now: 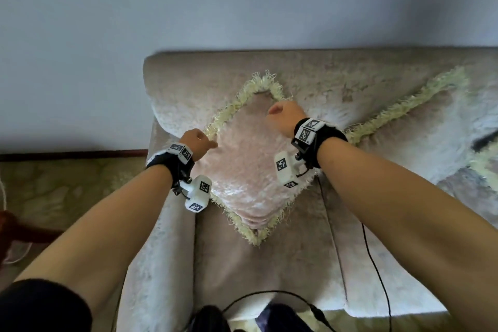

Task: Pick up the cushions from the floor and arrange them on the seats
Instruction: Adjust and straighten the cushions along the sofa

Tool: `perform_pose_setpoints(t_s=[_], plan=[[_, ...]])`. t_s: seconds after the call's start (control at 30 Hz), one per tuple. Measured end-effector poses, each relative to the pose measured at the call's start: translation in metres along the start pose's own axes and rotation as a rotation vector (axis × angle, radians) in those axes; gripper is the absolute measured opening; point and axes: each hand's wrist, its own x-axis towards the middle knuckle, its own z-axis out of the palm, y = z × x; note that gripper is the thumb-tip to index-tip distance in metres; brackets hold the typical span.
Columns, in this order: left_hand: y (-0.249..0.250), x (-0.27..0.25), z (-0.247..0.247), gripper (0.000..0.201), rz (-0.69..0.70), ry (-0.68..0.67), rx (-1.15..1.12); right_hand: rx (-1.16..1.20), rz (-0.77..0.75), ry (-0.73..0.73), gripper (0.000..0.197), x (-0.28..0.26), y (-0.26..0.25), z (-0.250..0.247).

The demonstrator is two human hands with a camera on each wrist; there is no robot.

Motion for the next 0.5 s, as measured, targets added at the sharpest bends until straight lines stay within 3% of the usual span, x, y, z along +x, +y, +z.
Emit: perform_pose_setpoints(t_s=[0.1, 0.17, 0.27, 0.4, 0.5], plan=[[-0.010, 0.022, 0.019, 0.028, -0.040, -0.036, 0.094, -0.019, 0.006, -0.042, 0.014, 0.037, 0.012, 0.006], [-0.024, 0.038, 0.031, 0.040, -0.061, -0.034, 0.126, -0.054, 0.011, -0.031, 0.018, 0.054, 0.019, 0.011], [-0.044, 0.053, 0.046, 0.061, -0.097, -0.062, 0.243, -0.110, -0.019, 0.011, 0.034, 0.077, 0.024, 0.023], [-0.064, 0.070, 0.060, 0.074, -0.093, -0.065, 0.362, -0.234, 0.005, -0.014, 0.063, 0.094, 0.034, 0.047], [-0.078, 0.078, 0.074, 0.079, -0.068, -0.061, 0.412, -0.240, 0.007, 0.047, 0.055, 0.096, 0.046, 0.060]])
